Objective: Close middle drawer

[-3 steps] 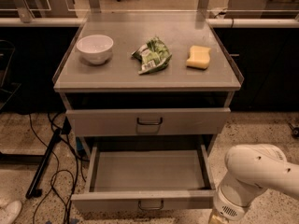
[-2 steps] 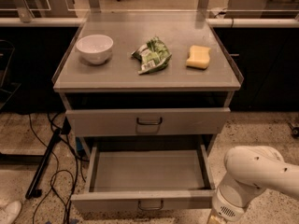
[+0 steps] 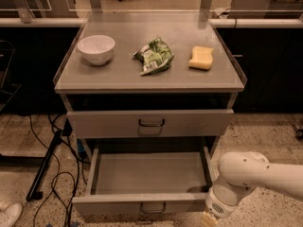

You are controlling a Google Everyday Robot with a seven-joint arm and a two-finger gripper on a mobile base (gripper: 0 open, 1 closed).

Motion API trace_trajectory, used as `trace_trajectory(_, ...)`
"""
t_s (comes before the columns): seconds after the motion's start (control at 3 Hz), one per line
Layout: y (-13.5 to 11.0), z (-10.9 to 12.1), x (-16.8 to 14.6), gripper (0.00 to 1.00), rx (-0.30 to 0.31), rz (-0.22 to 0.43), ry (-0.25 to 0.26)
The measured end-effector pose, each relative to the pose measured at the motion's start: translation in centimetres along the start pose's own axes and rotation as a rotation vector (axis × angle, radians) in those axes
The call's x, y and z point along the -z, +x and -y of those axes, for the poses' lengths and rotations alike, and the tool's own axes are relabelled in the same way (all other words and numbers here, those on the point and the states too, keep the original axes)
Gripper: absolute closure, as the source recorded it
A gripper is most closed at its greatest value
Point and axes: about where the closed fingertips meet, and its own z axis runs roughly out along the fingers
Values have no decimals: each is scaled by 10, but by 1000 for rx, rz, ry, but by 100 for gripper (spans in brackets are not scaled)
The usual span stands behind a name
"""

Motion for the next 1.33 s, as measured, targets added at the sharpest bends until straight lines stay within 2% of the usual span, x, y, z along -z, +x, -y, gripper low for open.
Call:
trace_trajectory(0.33, 0, 0, 0, 100, 0, 0, 0)
trace_trajectory(0.67, 3, 4, -23, 100, -17, -13, -31)
trace_trajectory(1.0, -8, 17, -61, 100, -15, -3, -62)
trace_trajectory(1.33, -25, 30, -70, 100, -1, -2, -52)
